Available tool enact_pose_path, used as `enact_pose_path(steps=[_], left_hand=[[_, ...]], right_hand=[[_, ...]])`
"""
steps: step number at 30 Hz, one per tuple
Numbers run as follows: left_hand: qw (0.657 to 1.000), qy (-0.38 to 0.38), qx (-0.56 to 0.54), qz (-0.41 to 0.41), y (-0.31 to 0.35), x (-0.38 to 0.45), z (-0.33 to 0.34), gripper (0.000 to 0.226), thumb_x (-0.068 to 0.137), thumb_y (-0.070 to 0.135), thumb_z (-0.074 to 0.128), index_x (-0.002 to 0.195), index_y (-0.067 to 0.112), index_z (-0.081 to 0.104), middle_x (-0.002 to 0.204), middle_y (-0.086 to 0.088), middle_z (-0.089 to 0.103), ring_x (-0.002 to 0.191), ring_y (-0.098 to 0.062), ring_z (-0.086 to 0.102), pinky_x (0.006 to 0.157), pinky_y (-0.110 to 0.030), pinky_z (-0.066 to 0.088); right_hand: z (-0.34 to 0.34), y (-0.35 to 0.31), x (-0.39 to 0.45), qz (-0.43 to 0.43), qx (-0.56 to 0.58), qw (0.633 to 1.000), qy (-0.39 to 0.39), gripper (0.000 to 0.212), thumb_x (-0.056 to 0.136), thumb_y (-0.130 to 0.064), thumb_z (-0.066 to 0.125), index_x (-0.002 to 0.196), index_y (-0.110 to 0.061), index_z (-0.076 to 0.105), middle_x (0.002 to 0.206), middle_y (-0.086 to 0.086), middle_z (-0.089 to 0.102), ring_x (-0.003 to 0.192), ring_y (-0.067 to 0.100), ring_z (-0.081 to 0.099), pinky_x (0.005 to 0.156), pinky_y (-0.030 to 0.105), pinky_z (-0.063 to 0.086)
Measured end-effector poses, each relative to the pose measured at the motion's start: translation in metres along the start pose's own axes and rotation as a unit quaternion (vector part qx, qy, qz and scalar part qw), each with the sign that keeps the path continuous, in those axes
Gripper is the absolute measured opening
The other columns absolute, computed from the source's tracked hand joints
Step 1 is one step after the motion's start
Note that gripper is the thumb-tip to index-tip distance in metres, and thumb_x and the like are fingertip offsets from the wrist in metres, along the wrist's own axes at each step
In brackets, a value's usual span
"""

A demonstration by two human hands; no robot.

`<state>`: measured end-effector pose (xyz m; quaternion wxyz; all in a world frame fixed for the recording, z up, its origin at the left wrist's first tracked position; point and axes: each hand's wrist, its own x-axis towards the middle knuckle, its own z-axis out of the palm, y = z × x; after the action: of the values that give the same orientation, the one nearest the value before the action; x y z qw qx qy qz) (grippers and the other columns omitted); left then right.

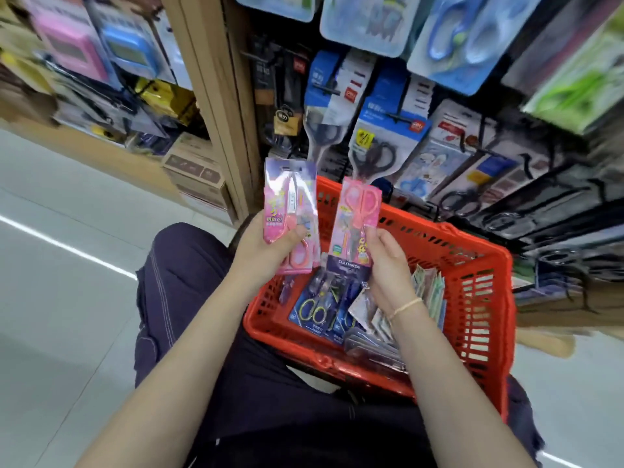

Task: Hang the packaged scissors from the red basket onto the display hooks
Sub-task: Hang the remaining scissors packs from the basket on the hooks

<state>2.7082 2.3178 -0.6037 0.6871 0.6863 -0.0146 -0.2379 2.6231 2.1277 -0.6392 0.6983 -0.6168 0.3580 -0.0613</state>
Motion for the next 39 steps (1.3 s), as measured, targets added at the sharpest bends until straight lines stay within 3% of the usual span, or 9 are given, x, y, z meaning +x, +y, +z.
enact_pose_path(steps=[4,7,12,17,23,31,33,35,39], left_hand=[[1.0,-0.018,-0.013,-0.006,0.03,-0.018,0.023,0.057,0.08,0.065,0.076,0.128,0.036,0.064,0.118,0.009,0.074,0.111,-0.013,0.069,0.087,-0.035,0.055],[0.997,-0.052,-0.054,0.008,0.048,-0.034,0.043,0.077,0.075,0.066,0.08,0.138,0.025,0.061,0.132,0.0,0.07,0.122,-0.02,0.066,0.105,-0.044,0.052],[0.994,-0.081,-0.062,0.033,0.061,-0.05,0.061,0.039,0.074,0.029,0.088,0.109,0.022,0.073,0.107,-0.003,0.079,0.1,-0.02,0.074,0.099,-0.046,0.056],[0.994,-0.074,-0.072,0.028,0.079,-0.054,0.072,0.06,0.067,0.047,0.089,0.117,0.018,0.072,0.11,-0.009,0.078,0.103,-0.031,0.07,0.098,-0.053,0.051],[0.994,-0.073,-0.064,0.049,0.115,-0.046,0.083,0.008,0.092,0.031,0.076,0.098,0.026,0.075,0.089,0.001,0.077,0.091,-0.024,0.068,0.091,-0.043,0.049],[0.986,-0.152,0.014,0.065,0.145,-0.049,0.116,0.1,0.052,0.091,0.072,0.125,0.022,0.069,0.108,-0.003,0.079,0.109,-0.027,0.072,0.106,-0.052,0.049],[0.98,-0.185,0.043,0.065,0.151,-0.053,0.126,0.108,0.047,0.084,0.082,0.13,0.018,0.062,0.114,-0.004,0.077,0.105,-0.026,0.072,0.098,-0.047,0.056],[0.967,-0.236,0.06,0.075,0.159,-0.059,0.136,0.079,0.06,0.055,0.09,0.124,0.015,0.064,0.11,-0.005,0.077,0.092,-0.025,0.074,0.081,-0.036,0.061],[0.954,-0.276,0.042,0.113,0.174,-0.073,0.155,0.07,0.066,0.025,0.094,0.127,0.015,0.062,0.109,-0.006,0.078,0.094,-0.026,0.076,0.082,-0.043,0.061]], right_hand=[[0.001,-0.054,-0.041,-0.111,0.01,0.994,0.0,0.025,0.086,-0.06,0.059,0.085,-0.036,0.067,0.094,0.003,0.066,0.089,0.024,0.06,0.087,0.042,0.047],[-0.003,-0.074,-0.07,-0.114,-0.009,0.991,-0.068,0.03,0.081,-0.045,0.077,0.104,-0.033,0.063,0.101,0.006,0.075,0.088,0.022,0.07,0.08,0.039,0.059],[-0.033,-0.089,-0.095,-0.106,-0.002,0.976,-0.188,0.052,0.084,0.007,0.072,0.129,-0.011,0.055,0.095,0.0,0.072,0.078,0.006,0.068,0.066,0.019,0.052],[-0.056,-0.109,-0.105,-0.135,0.048,0.987,-0.077,0.017,0.094,-0.001,0.062,0.088,-0.013,0.073,0.076,-0.002,0.07,0.06,0.006,0.055,0.055,0.018,0.043],[-0.103,-0.162,-0.119,-0.224,0.149,0.963,-0.008,0.012,0.099,-0.004,0.054,0.1,-0.01,0.065,0.095,0.003,0.073,0.082,0.014,0.069,0.071,0.03,0.058],[-0.125,-0.211,-0.119,-0.197,0.202,0.959,0.036,0.007,0.088,-0.015,0.074,0.091,-0.009,0.071,0.078,0.005,0.07,0.067,0.016,0.067,0.066,0.031,0.052],[-0.12,-0.222,-0.117,-0.19,0.162,0.968,0.028,0.015,0.081,-0.012,0.081,0.09,-0.005,0.071,0.078,0.009,0.071,0.066,0.019,0.068,0.068,0.031,0.053],[-0.112,-0.232,-0.114,-0.192,0.14,0.971,0.026,0.013,0.081,-0.006,0.081,0.085,-0.004,0.069,0.074,0.009,0.071,0.064,0.02,0.068,0.066,0.031,0.055],[-0.103,-0.249,-0.113,-0.232,0.139,0.958,0.099,0.025,0.082,-0.016,0.083,0.08,-0.013,0.058,0.076,0.007,0.07,0.065,0.019,0.066,0.067,0.036,0.054]])
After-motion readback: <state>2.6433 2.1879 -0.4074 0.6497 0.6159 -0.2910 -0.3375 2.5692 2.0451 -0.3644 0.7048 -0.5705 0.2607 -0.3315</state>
